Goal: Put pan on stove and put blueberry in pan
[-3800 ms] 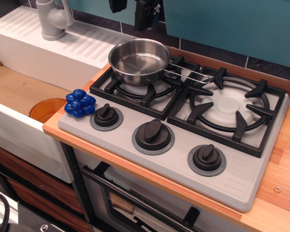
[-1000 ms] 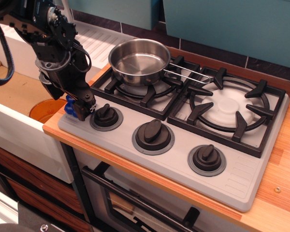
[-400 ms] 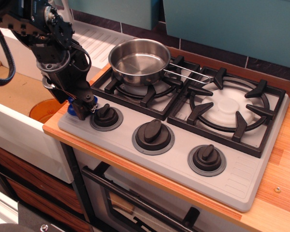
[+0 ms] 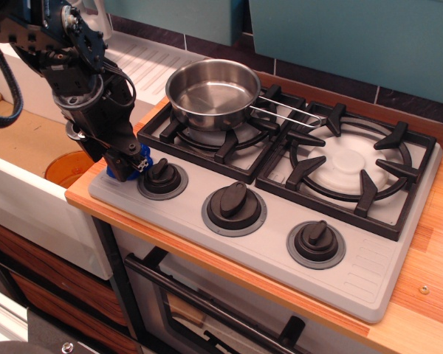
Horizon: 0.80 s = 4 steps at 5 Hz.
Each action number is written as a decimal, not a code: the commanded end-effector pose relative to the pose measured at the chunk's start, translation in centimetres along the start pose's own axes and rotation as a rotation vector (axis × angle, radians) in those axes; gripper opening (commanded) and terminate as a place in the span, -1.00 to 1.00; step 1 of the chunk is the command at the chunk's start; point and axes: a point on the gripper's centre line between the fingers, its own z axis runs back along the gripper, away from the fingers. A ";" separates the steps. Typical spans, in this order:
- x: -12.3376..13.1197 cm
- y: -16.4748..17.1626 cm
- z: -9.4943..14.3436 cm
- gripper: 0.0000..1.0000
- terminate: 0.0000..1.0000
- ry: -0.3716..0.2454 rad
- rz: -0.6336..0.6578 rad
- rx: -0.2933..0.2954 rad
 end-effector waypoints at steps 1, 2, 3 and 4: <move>1.0 0.4 0.3 -1.00 -1.00 -0.008 -0.002 0.034; 0.9 0.4 0.3 -1.00 -1.00 0.009 -0.006 0.051; 0.8 0.5 0.1 -1.00 -1.00 0.045 0.000 0.079; 3.3 0.8 4.6 -1.00 -1.00 0.095 0.005 0.104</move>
